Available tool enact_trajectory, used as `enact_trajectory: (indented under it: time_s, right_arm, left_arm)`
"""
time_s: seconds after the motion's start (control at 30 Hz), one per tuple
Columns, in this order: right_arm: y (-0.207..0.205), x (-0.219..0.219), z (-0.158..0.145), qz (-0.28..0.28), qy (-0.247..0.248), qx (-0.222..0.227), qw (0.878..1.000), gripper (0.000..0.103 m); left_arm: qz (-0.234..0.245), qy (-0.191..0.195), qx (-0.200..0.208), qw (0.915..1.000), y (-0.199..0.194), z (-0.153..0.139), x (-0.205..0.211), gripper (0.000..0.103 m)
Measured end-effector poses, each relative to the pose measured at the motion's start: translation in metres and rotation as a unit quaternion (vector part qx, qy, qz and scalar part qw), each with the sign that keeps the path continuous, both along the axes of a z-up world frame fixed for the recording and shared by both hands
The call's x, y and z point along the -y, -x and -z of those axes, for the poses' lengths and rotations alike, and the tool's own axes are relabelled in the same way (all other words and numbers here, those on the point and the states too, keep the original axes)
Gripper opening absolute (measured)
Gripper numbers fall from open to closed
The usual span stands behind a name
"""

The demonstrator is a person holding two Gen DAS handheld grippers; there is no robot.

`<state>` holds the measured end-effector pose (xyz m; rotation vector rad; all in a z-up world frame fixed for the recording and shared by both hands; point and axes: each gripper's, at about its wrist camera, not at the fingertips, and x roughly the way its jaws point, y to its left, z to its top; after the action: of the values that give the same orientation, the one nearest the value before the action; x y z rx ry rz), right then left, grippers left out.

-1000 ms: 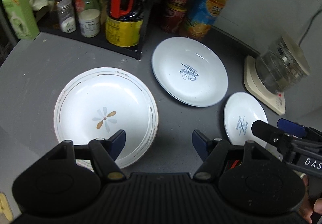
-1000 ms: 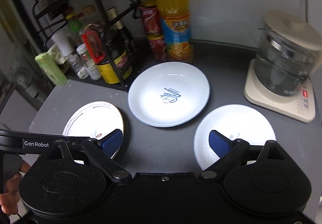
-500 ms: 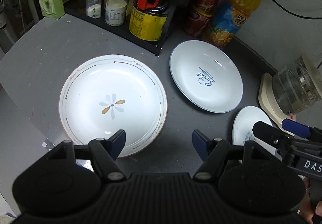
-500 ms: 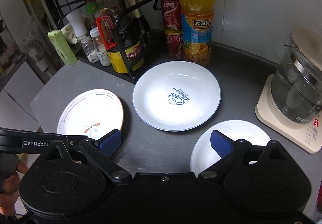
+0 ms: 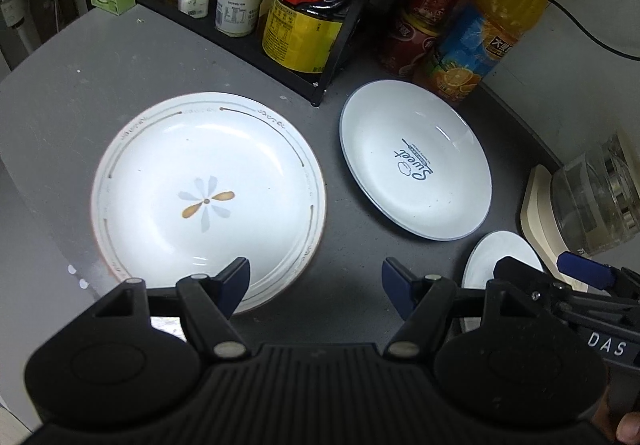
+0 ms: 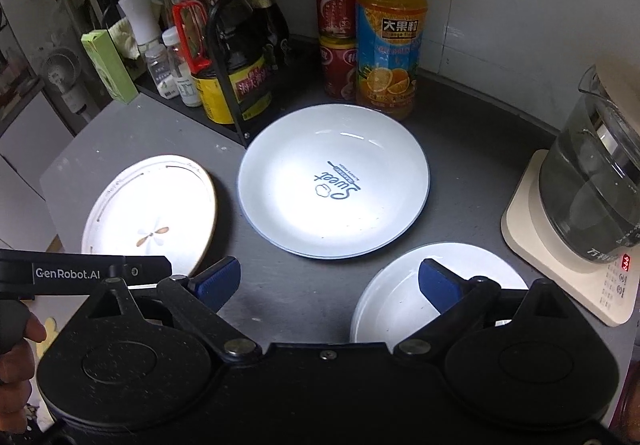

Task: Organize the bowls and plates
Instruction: 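Move both tools away from the bowl stack toward the white plates, then close both tools on the rim of the white 'Sweet' plate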

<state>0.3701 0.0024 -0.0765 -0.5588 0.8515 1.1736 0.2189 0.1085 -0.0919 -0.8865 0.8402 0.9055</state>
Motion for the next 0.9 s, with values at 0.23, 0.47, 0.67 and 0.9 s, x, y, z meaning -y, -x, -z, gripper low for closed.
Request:
enact_trajectory:
  time_s: [0.23,0.47,0.67,0.9]
  right_arm:
    - [-0.014,-0.011,0.008,0.01,0.012,-0.009,1.0,0.095]
    - [-0.034,-0.027,0.02,0.029,0.023,-0.025,0.999,0.081]
    - [-0.059,-0.037,0.037,0.066,0.032,-0.056,0.996,0.067]
    - [-0.078,-0.049,0.053,0.097,0.043,-0.056,0.993,0.059]
  left_arm:
    - [0.004,0.004,0.014,0.9999,-0.016,0.008,-0.005,0.07]
    - [0.003,-0.005,0.031,0.9995,-0.031,0.012,-0.02,0.063]
    - [0.009,-0.011,0.044,0.9989,-0.044,0.015,-0.042,0.051]
    - [0.023,-0.019,0.045,0.9985,-0.06,0.026,-0.069,0.038]
